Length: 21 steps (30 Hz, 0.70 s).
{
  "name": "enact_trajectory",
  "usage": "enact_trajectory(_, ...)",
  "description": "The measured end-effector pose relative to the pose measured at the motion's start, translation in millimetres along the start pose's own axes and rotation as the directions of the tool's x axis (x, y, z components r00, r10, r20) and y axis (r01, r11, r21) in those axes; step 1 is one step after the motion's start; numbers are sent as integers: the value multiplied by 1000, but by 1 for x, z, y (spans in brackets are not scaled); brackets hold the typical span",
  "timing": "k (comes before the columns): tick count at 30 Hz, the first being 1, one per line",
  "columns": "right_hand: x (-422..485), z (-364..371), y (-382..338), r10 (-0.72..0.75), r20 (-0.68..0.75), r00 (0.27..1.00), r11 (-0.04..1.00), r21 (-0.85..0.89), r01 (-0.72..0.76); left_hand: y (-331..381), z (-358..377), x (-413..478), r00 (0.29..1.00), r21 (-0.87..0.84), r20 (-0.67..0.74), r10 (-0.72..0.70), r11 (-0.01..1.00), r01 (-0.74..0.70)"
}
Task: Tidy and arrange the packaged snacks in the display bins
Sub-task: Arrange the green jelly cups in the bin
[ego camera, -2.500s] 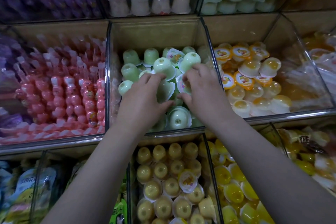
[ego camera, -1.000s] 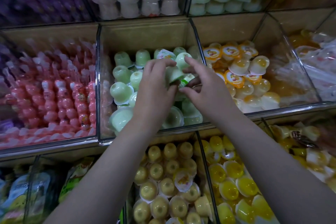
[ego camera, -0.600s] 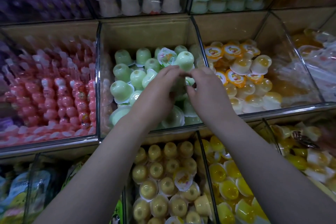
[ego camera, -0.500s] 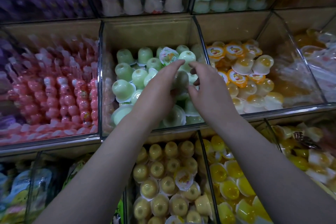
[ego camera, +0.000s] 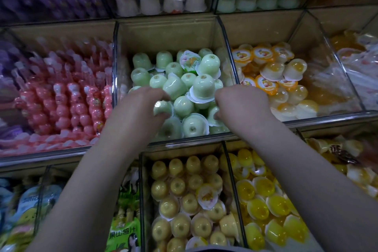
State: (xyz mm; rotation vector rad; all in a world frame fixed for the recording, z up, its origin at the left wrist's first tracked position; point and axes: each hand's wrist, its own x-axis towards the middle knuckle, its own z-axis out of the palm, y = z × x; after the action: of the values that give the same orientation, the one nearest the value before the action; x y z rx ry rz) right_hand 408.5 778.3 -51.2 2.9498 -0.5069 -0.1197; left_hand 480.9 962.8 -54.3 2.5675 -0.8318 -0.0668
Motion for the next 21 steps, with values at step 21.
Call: enact_trajectory(21,-6,5,2,6,68,998,943,331,-28,-6,-17,-6,989,30,112,-93,995,91)
